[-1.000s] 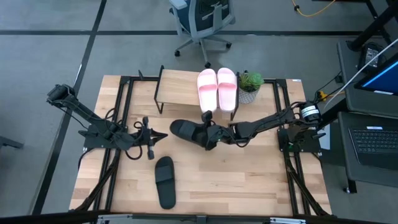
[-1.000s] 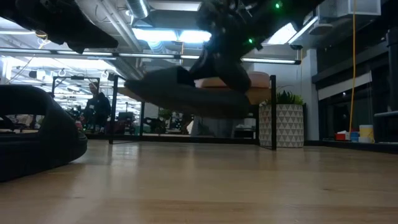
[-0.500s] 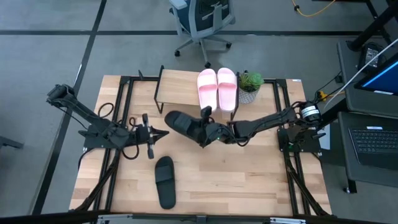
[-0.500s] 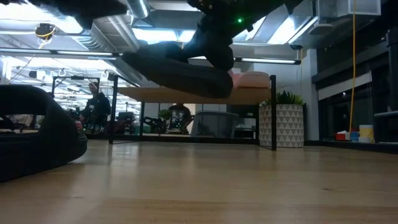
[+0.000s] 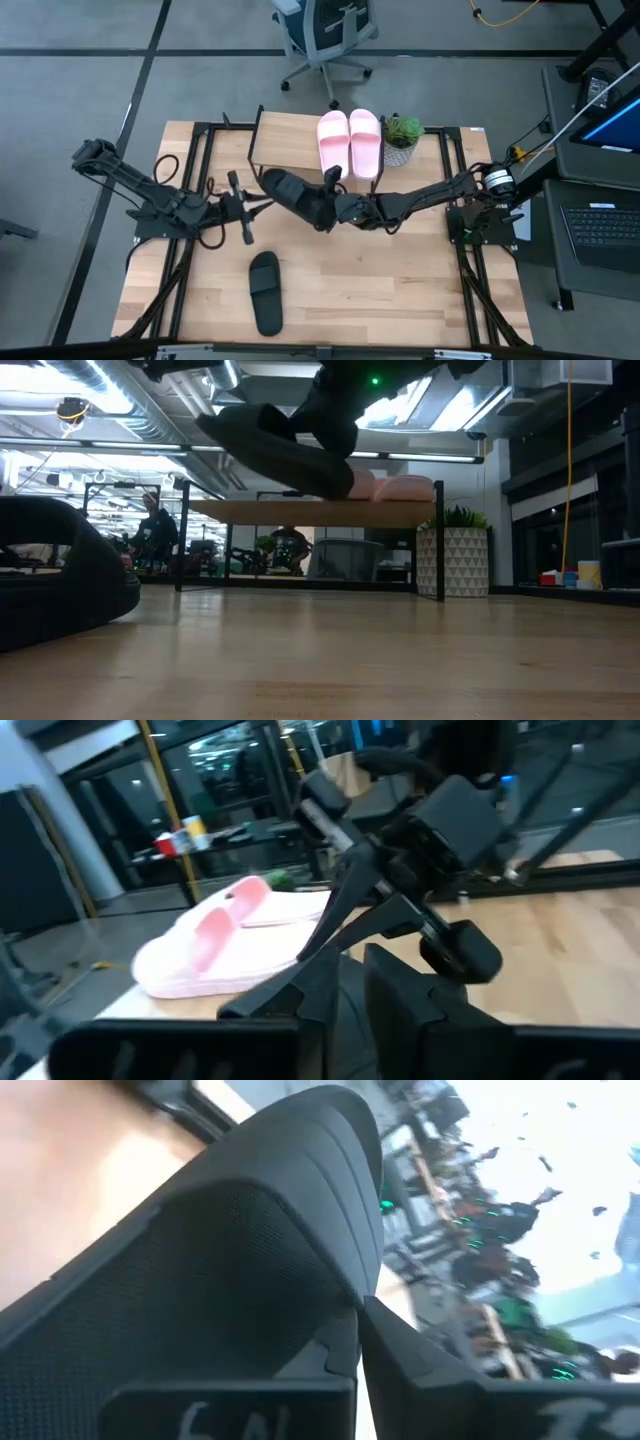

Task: Pick and place slides into the shelf
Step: Put the top black slides on the shelf

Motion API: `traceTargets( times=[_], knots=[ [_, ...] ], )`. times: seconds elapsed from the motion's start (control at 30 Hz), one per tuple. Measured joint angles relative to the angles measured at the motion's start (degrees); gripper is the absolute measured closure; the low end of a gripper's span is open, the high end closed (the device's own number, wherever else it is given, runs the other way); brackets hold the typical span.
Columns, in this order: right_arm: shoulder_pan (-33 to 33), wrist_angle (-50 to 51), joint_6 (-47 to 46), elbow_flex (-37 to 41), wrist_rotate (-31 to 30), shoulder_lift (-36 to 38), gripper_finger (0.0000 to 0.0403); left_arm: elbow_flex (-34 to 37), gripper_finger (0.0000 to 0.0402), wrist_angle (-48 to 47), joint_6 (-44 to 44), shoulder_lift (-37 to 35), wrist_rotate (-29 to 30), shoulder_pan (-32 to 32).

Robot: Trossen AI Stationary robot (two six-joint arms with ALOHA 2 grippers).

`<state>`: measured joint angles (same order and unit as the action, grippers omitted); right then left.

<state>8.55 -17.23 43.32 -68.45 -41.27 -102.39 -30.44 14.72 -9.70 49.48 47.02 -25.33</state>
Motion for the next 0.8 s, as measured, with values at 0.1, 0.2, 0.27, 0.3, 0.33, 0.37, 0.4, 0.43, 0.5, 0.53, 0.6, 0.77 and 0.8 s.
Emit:
traceTargets(
  times=[0.1,0.2,0.27,0.3,0.33,0.37,0.4,0.43,0.5,0.53,0.6,0.77,0.8],
  knots=[
    [-0.3,-0.1,2.3,-1.6,-3.1,0.0,0.0397,-1.8,0.0338,-0.1,-1.5,1.5,0.0,1.9],
    [-1.0,-0.2,3.2,-3.5,-3.7,0.1,0.0397,-4.2,0.0322,-0.1,-5.5,3.9,0.0,2.7],
    [-1.6,0.1,3.5,-4.6,-3.7,0.1,0.0397,-6.2,0.0314,0.0,-8.1,5.9,0.1,2.7],
    [-2.0,0.3,3.6,-5.1,-3.7,0.1,0.0397,-7.2,0.0311,0.0,-9.6,7.0,0.1,2.7],
    [-2.4,0.6,3.5,-5.6,-3.7,0.1,0.0397,-8.3,0.0308,-0.1,-11.1,8.2,0.5,2.7],
    [-2.8,0.6,3.5,-5.9,-3.7,0.1,0.0397,-9.3,0.0305,-0.1,-12.5,9.4,1.3,2.7],
    [-3.3,0.6,3.5,-5.9,-3.8,0.1,0.0397,-10.3,0.0302,-0.1,-13.9,10.7,2.9,2.7],
    [-3.6,0.8,3.5,-5.9,-3.8,0.1,0.0397,-11.3,0.03,-0.1,-15.3,11.9,5.2,2.7],
    [-4.4,1.1,3.4,-5.9,-3.9,0.1,0.0397,-13.1,0.0296,-0.1,-18.4,14.4,10.6,2.8],
    [-4.7,1.0,3.4,-5.9,-3.9,0.1,0.0397,-13.9,0.0294,-0.1,-19.7,15.6,13.2,3.0],
    [-5.2,0.9,3.4,-5.9,-3.9,0.1,0.0397,-15.2,0.0291,-0.1,-21.5,17.8,16.3,3.5],
    [-5.9,0.8,3.4,-5.9,-3.9,0.1,0.0397,-17.1,0.0288,-0.2,-24.3,22.5,17.3,5.3],
    [-5.9,0.8,3.4,-5.9,-3.9,0.1,0.0397,-17.3,0.0288,-0.2,-25.0,23.3,17.6,5.8]
  ],
)
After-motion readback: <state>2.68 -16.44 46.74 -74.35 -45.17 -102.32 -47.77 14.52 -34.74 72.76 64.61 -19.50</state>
